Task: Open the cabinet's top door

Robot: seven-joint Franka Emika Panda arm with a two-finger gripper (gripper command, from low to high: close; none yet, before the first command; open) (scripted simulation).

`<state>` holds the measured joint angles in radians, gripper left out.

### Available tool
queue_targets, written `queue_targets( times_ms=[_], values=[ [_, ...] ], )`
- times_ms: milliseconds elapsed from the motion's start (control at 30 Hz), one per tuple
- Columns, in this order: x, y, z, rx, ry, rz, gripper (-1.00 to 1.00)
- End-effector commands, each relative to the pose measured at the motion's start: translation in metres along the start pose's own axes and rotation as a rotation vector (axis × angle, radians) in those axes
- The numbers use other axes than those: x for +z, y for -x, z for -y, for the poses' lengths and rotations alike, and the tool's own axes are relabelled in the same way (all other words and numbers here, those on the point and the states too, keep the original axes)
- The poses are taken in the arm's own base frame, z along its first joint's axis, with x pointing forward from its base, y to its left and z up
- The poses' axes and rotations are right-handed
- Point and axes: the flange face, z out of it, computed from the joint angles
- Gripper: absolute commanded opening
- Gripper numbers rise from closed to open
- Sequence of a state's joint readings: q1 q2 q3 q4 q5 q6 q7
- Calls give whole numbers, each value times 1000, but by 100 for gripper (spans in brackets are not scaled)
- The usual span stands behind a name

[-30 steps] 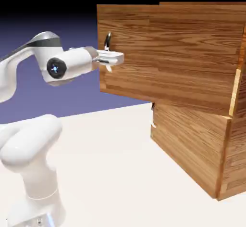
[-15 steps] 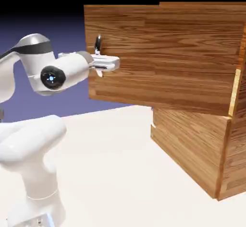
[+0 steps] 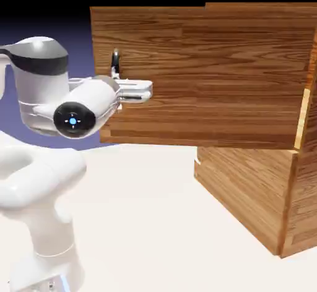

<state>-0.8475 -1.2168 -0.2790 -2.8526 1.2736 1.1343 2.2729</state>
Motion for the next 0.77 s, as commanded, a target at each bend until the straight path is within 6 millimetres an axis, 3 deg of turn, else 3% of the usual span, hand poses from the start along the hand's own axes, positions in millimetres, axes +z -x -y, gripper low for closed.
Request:
queue_targets(
  times_ms=[0, 500, 733],
  values=[
    [-8, 2, 2, 0, 13, -13, -100],
    [-131, 45, 45, 0, 211, -211, -100],
    [-179, 71, 72, 0, 299, -299, -100]
  ],
)
